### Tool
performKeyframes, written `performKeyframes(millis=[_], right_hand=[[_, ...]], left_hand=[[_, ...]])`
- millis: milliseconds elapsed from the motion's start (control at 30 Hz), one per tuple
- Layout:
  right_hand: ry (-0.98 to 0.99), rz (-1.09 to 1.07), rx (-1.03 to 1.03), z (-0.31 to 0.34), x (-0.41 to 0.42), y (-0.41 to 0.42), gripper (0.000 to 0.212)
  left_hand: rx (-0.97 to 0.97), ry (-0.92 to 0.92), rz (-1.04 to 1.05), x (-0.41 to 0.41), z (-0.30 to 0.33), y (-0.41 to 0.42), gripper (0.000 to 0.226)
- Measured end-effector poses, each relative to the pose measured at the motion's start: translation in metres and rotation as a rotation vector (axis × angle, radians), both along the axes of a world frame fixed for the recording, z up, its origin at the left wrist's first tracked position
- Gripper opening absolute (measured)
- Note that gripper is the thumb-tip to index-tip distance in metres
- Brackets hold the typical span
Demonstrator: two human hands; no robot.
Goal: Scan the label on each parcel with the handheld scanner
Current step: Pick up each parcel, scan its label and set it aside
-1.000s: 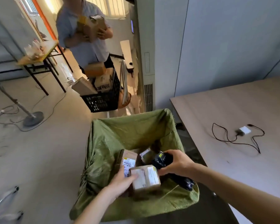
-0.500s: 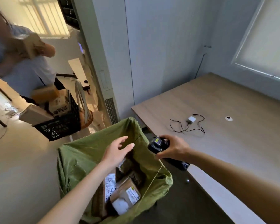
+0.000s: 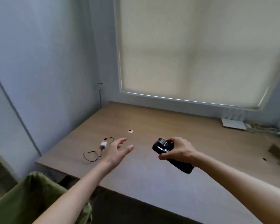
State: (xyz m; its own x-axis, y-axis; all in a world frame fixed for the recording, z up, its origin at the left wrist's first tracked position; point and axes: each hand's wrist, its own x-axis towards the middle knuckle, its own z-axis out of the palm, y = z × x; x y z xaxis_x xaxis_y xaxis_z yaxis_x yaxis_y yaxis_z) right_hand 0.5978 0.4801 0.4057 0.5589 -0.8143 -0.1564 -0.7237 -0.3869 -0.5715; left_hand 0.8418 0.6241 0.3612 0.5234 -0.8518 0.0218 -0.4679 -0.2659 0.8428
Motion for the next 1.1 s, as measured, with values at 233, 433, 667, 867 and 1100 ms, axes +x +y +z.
performKeyframes(millis=[233, 433, 667, 867, 1100], right_hand=[[0.073, -0.386, -0.022, 0.033, -0.24, -0.052, 0.049], [0.101, -0.615, -0.029, 0.046, -0.435, -0.08, 0.059], [0.173, -0.89, -0.021, 0.036, -0.607, -0.099, 0.073], [0.154, -1.077, 0.06, 0.003, -0.697, -0.129, 0.071], [0.185, -1.244, 0.155, -0.049, -0.78, -0.197, 0.073]], left_hand=[[-0.055, -0.072, -0.296, -0.194, 0.043, -0.141, 0.048], [-0.075, -0.033, -0.513, -0.389, 0.055, -0.231, 0.051], [-0.055, 0.018, -0.773, -0.593, 0.041, -0.295, 0.061], [0.041, -0.007, -0.845, -0.683, 0.014, -0.363, 0.062], [0.121, -0.032, -0.935, -0.77, -0.037, -0.472, 0.054]])
